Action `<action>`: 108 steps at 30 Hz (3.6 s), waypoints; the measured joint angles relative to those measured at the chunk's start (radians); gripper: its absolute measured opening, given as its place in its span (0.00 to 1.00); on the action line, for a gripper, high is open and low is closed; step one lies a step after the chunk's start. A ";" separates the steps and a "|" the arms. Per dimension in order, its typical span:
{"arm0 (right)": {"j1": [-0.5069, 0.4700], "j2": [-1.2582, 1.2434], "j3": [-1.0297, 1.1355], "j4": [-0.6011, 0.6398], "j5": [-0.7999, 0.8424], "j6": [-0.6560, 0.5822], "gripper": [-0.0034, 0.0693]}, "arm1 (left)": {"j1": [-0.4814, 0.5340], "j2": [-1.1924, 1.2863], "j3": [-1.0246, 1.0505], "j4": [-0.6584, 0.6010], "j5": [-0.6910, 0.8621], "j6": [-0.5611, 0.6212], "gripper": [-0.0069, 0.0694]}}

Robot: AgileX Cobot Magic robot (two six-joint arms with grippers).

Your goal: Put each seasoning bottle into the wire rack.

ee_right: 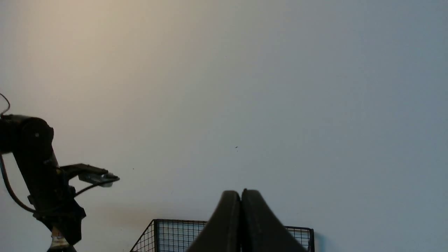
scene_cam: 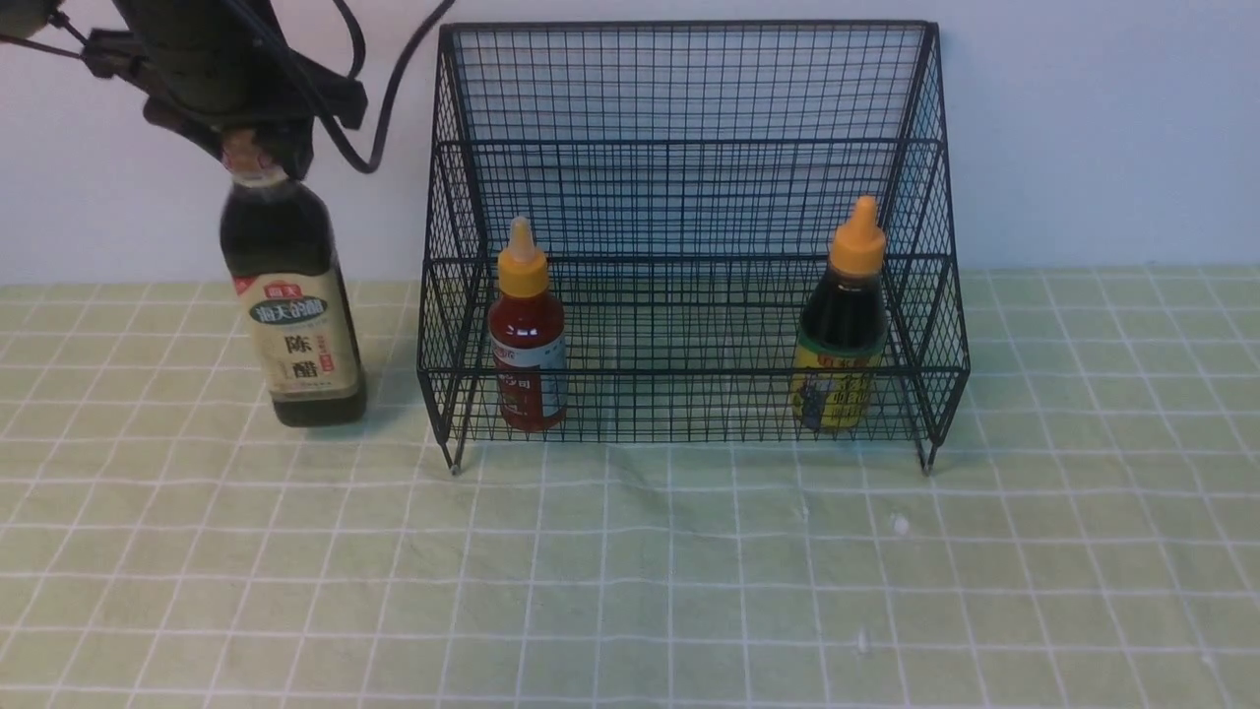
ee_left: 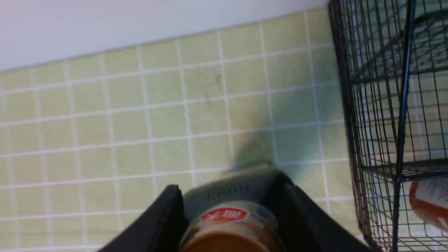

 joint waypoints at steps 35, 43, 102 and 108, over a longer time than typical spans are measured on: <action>0.000 0.000 0.000 0.000 0.000 0.000 0.03 | -0.194 -0.052 -0.228 -0.060 -0.373 -0.027 0.51; 0.000 0.000 0.000 0.000 0.000 0.000 0.03 | -0.207 0.048 -0.228 -0.070 -0.381 -0.037 0.51; 0.000 0.000 0.000 0.000 0.000 0.000 0.03 | -0.215 -0.375 -0.172 -0.057 -0.022 0.029 0.08; 0.000 0.000 0.000 0.000 0.000 0.000 0.03 | -0.215 -0.570 0.091 -0.099 -0.088 0.040 0.08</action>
